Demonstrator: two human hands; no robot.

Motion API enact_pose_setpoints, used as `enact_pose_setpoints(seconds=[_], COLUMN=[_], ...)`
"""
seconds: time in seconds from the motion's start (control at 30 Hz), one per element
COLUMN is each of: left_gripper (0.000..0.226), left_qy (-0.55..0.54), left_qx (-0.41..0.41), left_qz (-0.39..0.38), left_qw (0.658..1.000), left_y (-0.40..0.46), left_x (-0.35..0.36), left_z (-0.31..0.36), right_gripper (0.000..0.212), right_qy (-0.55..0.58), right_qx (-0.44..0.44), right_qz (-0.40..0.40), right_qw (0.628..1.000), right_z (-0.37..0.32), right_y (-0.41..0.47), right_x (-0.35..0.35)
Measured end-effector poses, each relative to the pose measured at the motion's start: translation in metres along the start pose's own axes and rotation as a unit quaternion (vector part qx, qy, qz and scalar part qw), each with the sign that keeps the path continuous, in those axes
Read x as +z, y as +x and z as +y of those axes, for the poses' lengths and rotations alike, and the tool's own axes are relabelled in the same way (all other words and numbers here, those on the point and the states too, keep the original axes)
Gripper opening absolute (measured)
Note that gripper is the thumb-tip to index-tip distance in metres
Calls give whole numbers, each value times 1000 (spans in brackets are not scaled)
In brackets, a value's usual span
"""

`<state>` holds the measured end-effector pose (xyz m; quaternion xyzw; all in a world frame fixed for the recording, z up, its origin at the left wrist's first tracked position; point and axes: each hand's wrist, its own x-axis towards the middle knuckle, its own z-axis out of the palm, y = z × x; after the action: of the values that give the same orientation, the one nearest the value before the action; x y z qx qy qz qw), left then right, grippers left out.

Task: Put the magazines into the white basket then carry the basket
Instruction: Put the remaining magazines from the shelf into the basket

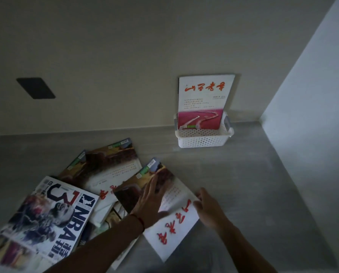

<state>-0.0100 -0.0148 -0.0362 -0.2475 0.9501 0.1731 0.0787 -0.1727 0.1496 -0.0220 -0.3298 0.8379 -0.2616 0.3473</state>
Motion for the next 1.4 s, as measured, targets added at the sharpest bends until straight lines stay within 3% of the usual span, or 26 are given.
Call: enact_pose_setpoints(seconds=[0.1,0.17,0.23,0.33,0.53,0.63,0.7,0.77,0.83,0.9,1.03,1.13,1.4], left_gripper=[96,83,55,29,15,12,17,20,26,28,18,13,24], left_qy=[24,50,47,-85,-284,-368,-395,-416,-462,-493,-336,-337,-419], left_qx=[107,152,171,167,72,61,44,37,44,44,-39,-110,-209], left_qz=[115,128,113,130,243,247,248,248,248,244,299,315,260], left_qw=[987,979,978,974,925,894,884,874,850,834,892,881,845], left_y=[21,36,49,59,69,80,91,102,113,126,161,184,241], left_x=[-39,-69,-96,-128,-169,-182,-186,-190,-196,-205,-219,-221,-193], left_z=[6,12,20,32,48,61,67,72,81,87,80,77,63], right_gripper=[16,12,15,14,59,83,68,29,10,12,12,12,11], right_qy=[-32,-24,2,80,226,320,293,205,124,65,20,6,18], right_qx=[-119,-190,-235,-224,-143,-116,-145,-157,-167,-185,-225,-228,-186], right_qz=[47,60,88,143,283,213,180,233,299,342,375,370,343], right_qw=[991,980,968,961,921,916,928,937,931,919,899,901,920], right_z=[-19,-38,-56,-68,-34,-28,-35,-45,-54,-63,-78,-80,-56], right_y=[0,-1,-1,0,3,18,30,47,62,77,106,134,196], right_x=[-35,-64,-90,-123,-171,-179,-189,-208,-232,-258,-294,-304,-295])
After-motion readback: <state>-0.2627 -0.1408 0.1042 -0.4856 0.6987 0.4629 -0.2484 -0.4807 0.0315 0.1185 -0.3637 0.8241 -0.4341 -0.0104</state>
